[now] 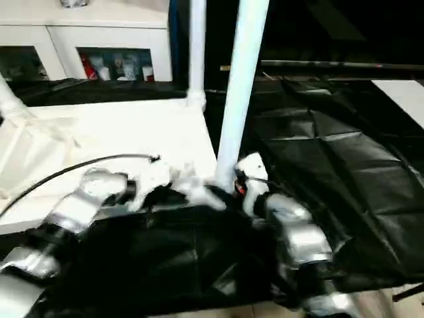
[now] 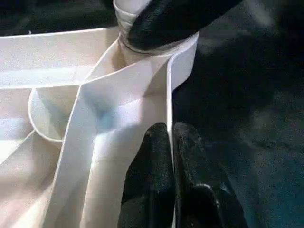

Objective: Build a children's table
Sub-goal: Rotate leg to tighten

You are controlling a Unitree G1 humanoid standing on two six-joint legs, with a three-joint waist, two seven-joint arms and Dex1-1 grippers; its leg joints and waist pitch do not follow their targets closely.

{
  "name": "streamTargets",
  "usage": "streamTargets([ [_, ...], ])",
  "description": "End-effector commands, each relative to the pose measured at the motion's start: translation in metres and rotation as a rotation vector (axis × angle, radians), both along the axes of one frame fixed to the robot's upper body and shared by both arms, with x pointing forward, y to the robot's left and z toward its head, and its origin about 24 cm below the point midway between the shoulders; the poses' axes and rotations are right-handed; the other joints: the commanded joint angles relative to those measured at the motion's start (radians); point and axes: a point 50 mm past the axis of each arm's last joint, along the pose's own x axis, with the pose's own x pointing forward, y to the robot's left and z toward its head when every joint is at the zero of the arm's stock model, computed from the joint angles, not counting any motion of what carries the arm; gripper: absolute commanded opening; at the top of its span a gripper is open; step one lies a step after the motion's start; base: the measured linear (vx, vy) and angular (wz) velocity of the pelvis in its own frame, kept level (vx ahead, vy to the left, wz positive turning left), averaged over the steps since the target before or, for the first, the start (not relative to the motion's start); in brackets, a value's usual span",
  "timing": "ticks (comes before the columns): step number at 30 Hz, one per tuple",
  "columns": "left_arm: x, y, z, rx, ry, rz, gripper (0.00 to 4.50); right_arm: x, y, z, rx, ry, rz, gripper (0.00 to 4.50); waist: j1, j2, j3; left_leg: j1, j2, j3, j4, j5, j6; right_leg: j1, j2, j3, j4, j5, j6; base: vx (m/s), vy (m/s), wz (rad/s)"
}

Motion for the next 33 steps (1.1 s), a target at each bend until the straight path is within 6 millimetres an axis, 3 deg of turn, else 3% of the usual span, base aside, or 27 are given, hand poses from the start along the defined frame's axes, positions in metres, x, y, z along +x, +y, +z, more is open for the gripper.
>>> streamTargets([
  [1, 0.001, -0.015, -0.003, 0.018, 0.003, 0.021, 0.00, 0.003, -0.006, -0.016, -0.041, 0.094, -0.179, 2.76, -0.003, 0.000, -0.052, 0.014, 0.041, -0.017, -0.079, -0.219, -0.019, 0.032, -0.075, 0.055, -0.097, -0.264, -0.185, 0.000, 0.000, 0.00],
  [4, 0.008, -0.031, -0.001, 0.006, -0.015, 0.088, 0.00, 0.007, 0.008, -0.020, -0.061, 0.117, -0.256, 2.76, -0.001, 0.001, -0.055, 0.012, 0.042, -0.017, -0.078, -0.209, -0.014, 0.036, -0.075, 0.057, -0.095, -0.211, -0.183, 0.000, 0.000, 0.00],
  [5, 0.011, -0.039, 0.001, -0.001, -0.026, 0.122, 0.00, 0.010, 0.017, -0.019, -0.073, 0.110, -0.271, 2.76, -0.003, 0.008, -0.055, 0.012, 0.040, -0.017, -0.078, -0.204, -0.014, 0.035, -0.073, 0.057, -0.093, -0.196, -0.186, 0.000, 0.000, 0.00],
  [6, 0.011, -0.041, 0.001, -0.004, -0.029, 0.127, 0.00, 0.010, 0.019, -0.019, -0.072, 0.108, -0.267, 2.76, -0.003, 0.004, -0.058, 0.012, 0.039, -0.015, -0.076, -0.192, -0.015, 0.035, -0.073, 0.057, -0.092, -0.164, -0.191, 0.000, 0.000, 0.00],
  [9, 0.012, -0.045, 0.002, -0.013, -0.032, 0.129, 0.00, 0.012, 0.025, -0.017, -0.065, 0.096, -0.258, 2.76, 0.002, 0.004, -0.059, 0.007, 0.038, -0.014, -0.073, -0.168, 0.005, 0.042, -0.073, 0.057, -0.088, -0.108, -0.198, 0.000, 0.000, 0.00],
  [10, 0.011, -0.046, 0.002, -0.019, -0.036, 0.125, 0.00, 0.014, 0.027, -0.012, -0.040, 0.068, -0.244, 3.31, 0.003, 0.003, -0.059, 0.007, 0.039, -0.014, -0.073, -0.163, 0.011, 0.043, -0.073, 0.056, -0.086, -0.089, -0.201, 0.000, 0.000, 0.00],
  [13, 0.011, -0.043, 0.002, -0.026, -0.035, 0.117, 0.00, 0.015, 0.026, -0.006, -0.018, 0.041, -0.207, 3.52, 0.002, 0.004, -0.059, 0.007, 0.040, -0.015, -0.075, -0.173, 0.020, 0.044, -0.073, 0.055, -0.087, -0.091, -0.207, 0.000, 0.000, 0.00],
  [17, 0.007, -0.030, -0.002, -0.015, -0.023, 0.082, 0.00, 0.014, 0.016, 0.004, -0.014, -0.005, -0.076, 3.93, 0.002, 0.002, -0.058, 0.006, 0.041, -0.015, -0.074, -0.175, 0.028, 0.046, -0.074, 0.056, -0.087, -0.093, -0.208, 0.000, 0.000, 0.00],
  [21, 0.004, -0.020, -0.003, -0.017, -0.010, 0.035, 0.00, 0.006, 0.004, 0.010, -0.021, -0.012, 0.091, 3.93, 0.007, -0.002, -0.062, 0.001, 0.042, -0.013, -0.067, -0.117, 0.072, 0.054, -0.075, 0.055, -0.077, 0.011, -0.225, 0.000, 0.000, 0.00],
  [25, -0.009, -0.004, 0.000, -0.037, 0.017, -0.141, 0.00, -0.012, -0.021, 0.018, -0.059, -0.014, 0.312, 3.93, 0.009, 0.000, -0.059, 0.002, 0.043, -0.013, -0.068, -0.132, 0.090, 0.053, -0.074, 0.054, -0.082, -0.019, -0.234, 0.000, 0.000, 0.00],
  [27, -0.010, -0.001, 0.000, -0.030, 0.021, -0.158, 0.00, -0.014, -0.023, 0.019, -0.068, -0.013, 0.338, 3.93, 0.005, 0.001, -0.058, 0.001, 0.043, -0.013, -0.069, -0.147, 0.084, 0.050, -0.074, 0.053, -0.083, -0.049, -0.237, 0.000, 0.000, 0.00],
  [28, -0.012, 0.005, 0.000, -0.024, 0.042, -0.193, 0.00, -0.019, -0.028, 0.018, -0.097, -0.008, 0.396, 3.93, 0.006, 0.003, -0.058, 0.007, 0.045, -0.013, -0.069, -0.164, 0.076, 0.047, -0.073, 0.053, -0.086, -0.079, -0.236, 0.000, 0.000, 0.00],
  [33, -0.014, 0.012, 0.003, -0.032, 0.053, -0.227, 0.00, -0.023, -0.031, 0.018, -0.122, 0.006, 0.461, 3.93, 0.008, 0.001, -0.056, 0.009, 0.048, -0.012, -0.071, -0.171, 0.063, 0.043, -0.074, 0.054, -0.086, -0.104, -0.243, 0.000, 0.000, 0.00],
])
